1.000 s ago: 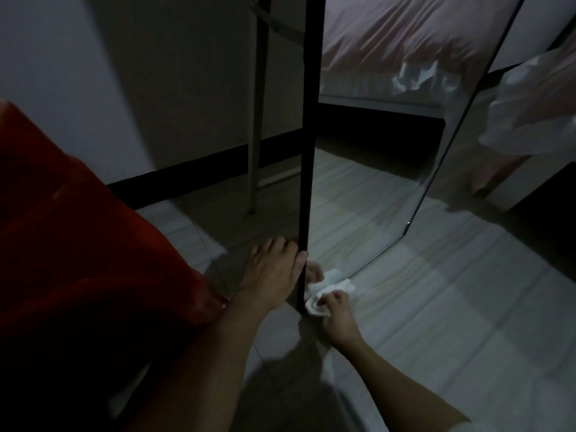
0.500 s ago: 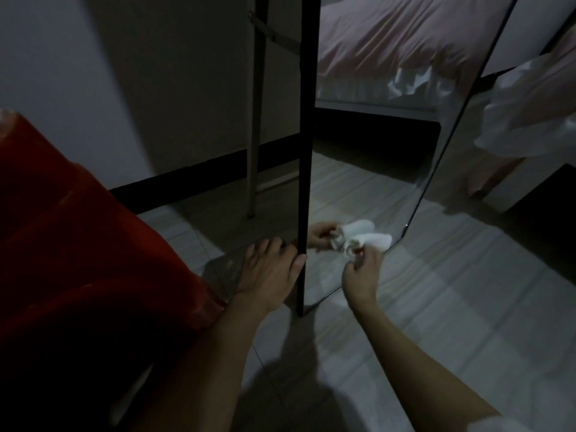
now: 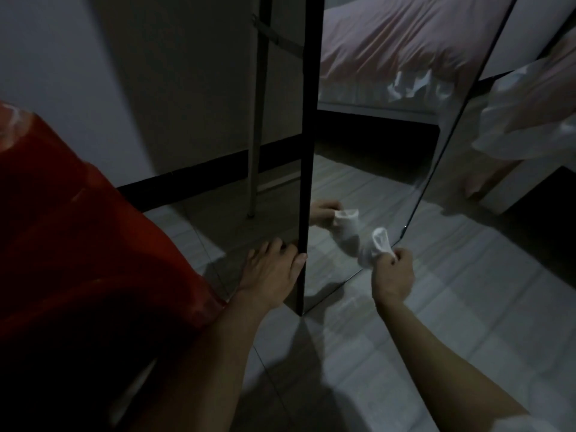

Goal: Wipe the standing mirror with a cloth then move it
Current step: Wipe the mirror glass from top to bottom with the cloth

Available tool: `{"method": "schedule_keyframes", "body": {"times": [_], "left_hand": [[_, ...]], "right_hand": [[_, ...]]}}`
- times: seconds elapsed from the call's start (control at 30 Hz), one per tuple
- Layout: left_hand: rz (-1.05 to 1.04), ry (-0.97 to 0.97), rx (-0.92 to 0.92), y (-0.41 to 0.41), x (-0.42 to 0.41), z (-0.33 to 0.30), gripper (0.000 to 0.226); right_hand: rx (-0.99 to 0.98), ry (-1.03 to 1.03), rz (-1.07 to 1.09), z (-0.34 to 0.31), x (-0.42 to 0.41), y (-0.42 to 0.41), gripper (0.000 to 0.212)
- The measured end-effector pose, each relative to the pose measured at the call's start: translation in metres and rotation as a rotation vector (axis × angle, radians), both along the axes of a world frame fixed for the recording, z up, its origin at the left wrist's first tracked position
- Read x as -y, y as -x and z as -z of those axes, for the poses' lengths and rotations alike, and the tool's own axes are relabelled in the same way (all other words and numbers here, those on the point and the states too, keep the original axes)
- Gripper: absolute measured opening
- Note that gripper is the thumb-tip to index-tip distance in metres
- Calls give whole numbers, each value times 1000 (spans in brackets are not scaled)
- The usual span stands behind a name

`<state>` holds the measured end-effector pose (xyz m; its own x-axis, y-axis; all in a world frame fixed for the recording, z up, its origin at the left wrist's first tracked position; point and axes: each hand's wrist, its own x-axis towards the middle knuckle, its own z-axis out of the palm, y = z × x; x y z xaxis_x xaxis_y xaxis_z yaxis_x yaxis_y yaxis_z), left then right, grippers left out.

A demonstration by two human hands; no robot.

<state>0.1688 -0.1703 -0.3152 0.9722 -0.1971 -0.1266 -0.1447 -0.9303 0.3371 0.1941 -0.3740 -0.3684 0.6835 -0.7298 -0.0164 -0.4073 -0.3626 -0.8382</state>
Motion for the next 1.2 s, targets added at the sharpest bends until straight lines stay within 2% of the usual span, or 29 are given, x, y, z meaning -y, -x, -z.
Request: {"method": "schedule_keyframes", "body": {"times": [0.07,0.17,0.27,0.37,0.43,0.47,0.53,0.6,0.67,0.7,0.77,0.83,0.9,0.97,1.07,1.13,1.2], "left_hand": [[3,-2,-24,0,0,0,37],[3,-11,-22,1,1,-1,36],[6,-1,-21,1,3,-2,36],[8,29,-51,1,3,0,37],[23,41,-90,1,1,3,36],[29,48,-117,1,0,5,35],[29,69,-162,1,-2,8,35],[5,84,-184,-2,-5,13,37],[-27,59,-201,-6,-11,19,41],[-51,47,-217,-8,-15,22,45],[-113,43,-257,-11,-22,28,52],[-159,48,-299,-11,-29,31,55],[-170,47,-362,-11,-34,34,56],[-158,40,-425,-10,-36,35,54],[-130,94,-465,-10,-37,32,45],[-115,172,-521,-10,-35,29,42],[-97,274,-660,-10,-32,28,48]], "right_hand": [[101,19,-117,-3,-13,-1,17],[44,154,-462,28,-40,28,14],[-158,167,-831,77,-50,65,24],[-492,153,-1112,90,-54,80,18],[-619,301,-1085,79,-54,79,20],[-613,382,-979,69,-53,76,19],[-462,435,-660,40,-49,68,18],[-299,352,-378,20,-42,58,19],[-151,265,-276,17,-37,49,19],[-114,232,-304,18,-39,48,18],[-130,188,-559,26,-47,54,21],[-286,141,-929,41,-50,65,28],[-485,107,-1165,48,-49,73,31],[-542,137,-1140,45,-45,73,27],[-366,149,-850,28,-36,59,33],[-253,-35,-755,13,-30,49,37],[-241,-227,-768,1,-28,45,32]]}}
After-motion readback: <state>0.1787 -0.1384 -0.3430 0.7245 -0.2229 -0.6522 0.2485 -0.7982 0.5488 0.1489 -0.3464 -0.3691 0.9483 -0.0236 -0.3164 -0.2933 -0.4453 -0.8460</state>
